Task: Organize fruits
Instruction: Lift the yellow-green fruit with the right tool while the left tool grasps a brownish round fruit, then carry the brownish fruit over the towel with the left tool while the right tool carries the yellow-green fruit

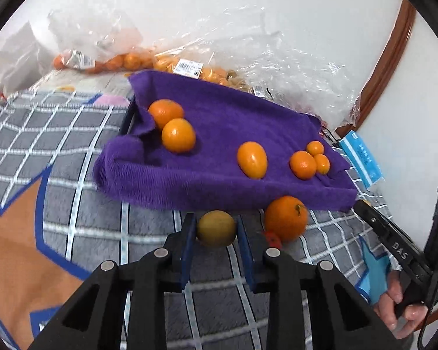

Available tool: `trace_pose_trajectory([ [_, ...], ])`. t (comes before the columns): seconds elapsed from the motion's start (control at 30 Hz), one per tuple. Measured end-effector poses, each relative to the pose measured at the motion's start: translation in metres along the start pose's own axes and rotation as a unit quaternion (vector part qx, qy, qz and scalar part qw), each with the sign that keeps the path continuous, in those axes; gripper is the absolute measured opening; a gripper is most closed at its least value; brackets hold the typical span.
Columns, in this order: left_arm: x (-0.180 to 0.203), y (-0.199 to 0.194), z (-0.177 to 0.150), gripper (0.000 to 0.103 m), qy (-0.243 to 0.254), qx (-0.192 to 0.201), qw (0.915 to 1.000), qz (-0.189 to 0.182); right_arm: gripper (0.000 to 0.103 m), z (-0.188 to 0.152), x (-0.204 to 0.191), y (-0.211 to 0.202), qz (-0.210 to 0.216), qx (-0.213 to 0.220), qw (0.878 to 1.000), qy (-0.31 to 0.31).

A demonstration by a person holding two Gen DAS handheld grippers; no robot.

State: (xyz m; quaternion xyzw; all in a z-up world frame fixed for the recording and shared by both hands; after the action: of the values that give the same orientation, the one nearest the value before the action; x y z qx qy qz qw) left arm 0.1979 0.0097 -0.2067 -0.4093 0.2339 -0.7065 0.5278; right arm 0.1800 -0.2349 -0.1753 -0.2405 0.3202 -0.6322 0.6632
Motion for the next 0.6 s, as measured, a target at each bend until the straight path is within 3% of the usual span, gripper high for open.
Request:
trace_pose_trajectory([
  [0.27, -0.001, -0.022, -0.016, 0.027, 0.012, 0.011, 0.9997, 0.019, 0.025, -0.004, -0.005, -0.009, 0.001, 0.008, 1.0, -0.004],
  [0.6, 0.009, -0.059, -0.018, 0.027, 0.014, 0.024, 0.9996, 0.002, 0.025, -0.025, -0.018, -0.044, 0.004, -0.005, 1.0, -0.003],
])
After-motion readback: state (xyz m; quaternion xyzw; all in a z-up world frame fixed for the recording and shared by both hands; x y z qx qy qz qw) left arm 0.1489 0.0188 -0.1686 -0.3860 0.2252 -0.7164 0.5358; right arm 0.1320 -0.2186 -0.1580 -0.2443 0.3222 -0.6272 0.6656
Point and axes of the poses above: each gripper's, at about its wrist camera, not at the fingertips, and y roughly the way its jaws point, x to its right, z to its top, the point moved 8 cm from there along y, roughly the way its jaws point, and after that the axes turned 7 degrees about -x, right-handed, at the moved point
